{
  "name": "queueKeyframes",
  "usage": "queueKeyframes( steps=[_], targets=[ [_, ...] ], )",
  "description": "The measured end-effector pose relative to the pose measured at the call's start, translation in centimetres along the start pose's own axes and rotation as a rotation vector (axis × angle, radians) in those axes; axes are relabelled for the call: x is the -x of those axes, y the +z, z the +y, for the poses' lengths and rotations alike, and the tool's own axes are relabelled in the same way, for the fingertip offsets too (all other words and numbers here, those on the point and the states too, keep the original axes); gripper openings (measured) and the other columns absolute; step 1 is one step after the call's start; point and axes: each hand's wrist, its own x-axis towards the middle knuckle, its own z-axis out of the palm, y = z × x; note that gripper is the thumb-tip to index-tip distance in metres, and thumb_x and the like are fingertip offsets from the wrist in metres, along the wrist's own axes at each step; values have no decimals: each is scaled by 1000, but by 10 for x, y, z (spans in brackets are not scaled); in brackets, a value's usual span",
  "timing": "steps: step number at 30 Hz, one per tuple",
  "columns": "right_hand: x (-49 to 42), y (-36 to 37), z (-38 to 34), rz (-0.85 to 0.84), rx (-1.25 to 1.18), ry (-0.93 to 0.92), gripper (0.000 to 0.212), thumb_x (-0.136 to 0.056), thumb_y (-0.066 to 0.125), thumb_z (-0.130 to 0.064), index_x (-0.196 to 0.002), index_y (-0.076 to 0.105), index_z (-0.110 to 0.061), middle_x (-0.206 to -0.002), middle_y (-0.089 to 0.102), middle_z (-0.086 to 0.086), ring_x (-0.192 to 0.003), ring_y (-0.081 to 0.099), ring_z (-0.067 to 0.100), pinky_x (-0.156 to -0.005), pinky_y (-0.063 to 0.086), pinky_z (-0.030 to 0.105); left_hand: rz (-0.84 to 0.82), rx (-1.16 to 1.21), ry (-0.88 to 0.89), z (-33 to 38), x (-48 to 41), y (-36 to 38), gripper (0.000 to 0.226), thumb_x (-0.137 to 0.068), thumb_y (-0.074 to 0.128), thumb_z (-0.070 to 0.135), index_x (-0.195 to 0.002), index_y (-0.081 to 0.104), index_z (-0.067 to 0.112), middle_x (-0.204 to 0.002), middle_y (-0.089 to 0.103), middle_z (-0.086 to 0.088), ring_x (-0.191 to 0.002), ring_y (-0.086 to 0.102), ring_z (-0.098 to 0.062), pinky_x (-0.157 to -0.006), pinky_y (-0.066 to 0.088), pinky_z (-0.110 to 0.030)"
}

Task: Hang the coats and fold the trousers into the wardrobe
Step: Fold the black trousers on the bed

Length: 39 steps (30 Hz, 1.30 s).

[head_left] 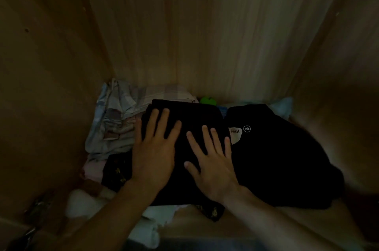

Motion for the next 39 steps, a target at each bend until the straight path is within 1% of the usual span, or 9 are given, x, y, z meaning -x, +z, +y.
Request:
queueKeyframes(
  steps=[5,11,14,19,22,26,32,35,39],
  targets=[
    [-3,14,3,61,48,8,69,-98,21,-65,-156,-7,-40,-166,-7,7,-152,-12,29,-119,-6,56,-126,-49,40,0,34,16,67,-97,29,56,-156,28,24,-166,13,-10,-154,7,-30,-117,13,-66],
    [-23,29,3,48,41,3,68,-98,21,-64,-157,-3,-39,-166,-5,9,-152,-9,30,-118,-4,59,-204,33,18,-22,23,45,65,-100,25,58,-158,19,29,-167,5,-5,-154,2,-28,-115,19,-67],
    [-38,48,8,38,60,13,68,-98,19,-64,-157,1,-36,-166,1,10,-152,-3,32,-118,-2,59,-268,44,1,-29,14,63,65,-99,18,59,-159,11,32,-168,-3,-3,-154,-6,-26,-117,11,-66],
    [-68,71,24,21,62,41,67,-97,10,-64,-157,0,-37,-166,-3,8,-153,-7,29,-119,-5,56,-373,19,-35,-32,-19,86,67,-94,6,62,-155,-12,40,-162,-28,3,-148,-30,-21,-117,-12,-63],
    [-72,71,26,1,51,51,68,-95,9,-64,-157,1,-37,-166,-1,7,-153,-4,28,-120,-4,56,-426,7,-34,-32,-26,86,68,-91,0,63,-153,-18,40,-159,-34,3,-145,-34,-22,-115,-13,-64],
    [-61,56,21,-41,24,31,78,-84,-10,-74,-154,-10,-40,-165,-13,5,-152,-15,25,-118,-14,52,-388,22,-40,-28,-14,77,73,-86,-5,64,-155,-14,39,-162,-29,2,-146,-32,-21,-116,-13,-63],
    [-12,29,4,-27,-35,36,70,-93,14,-59,-156,-6,-37,-165,-13,3,-151,-16,23,-119,-12,48,-306,79,-122,-10,17,62,70,-89,-3,62,-153,-16,37,-164,-23,2,-150,-24,-22,-118,-7,-62],
    [7,12,0,-69,-56,53,69,-102,34,-49,-156,-6,-37,-165,-14,2,-151,-17,22,-121,-9,46,-417,81,-168,5,30,40,70,-91,-3,66,-152,-24,37,-162,-29,3,-148,-27,-22,-118,-11,-61],
    [32,-41,-8,-108,-73,90,71,-101,38,-49,-156,-6,-37,-165,-15,3,-152,-13,26,-123,-3,49,-592,172,-248,18,29,-23,67,-100,15,62,-154,-18,40,-165,-18,4,-151,-18,-19,-118,-12,-59]
  ],
)
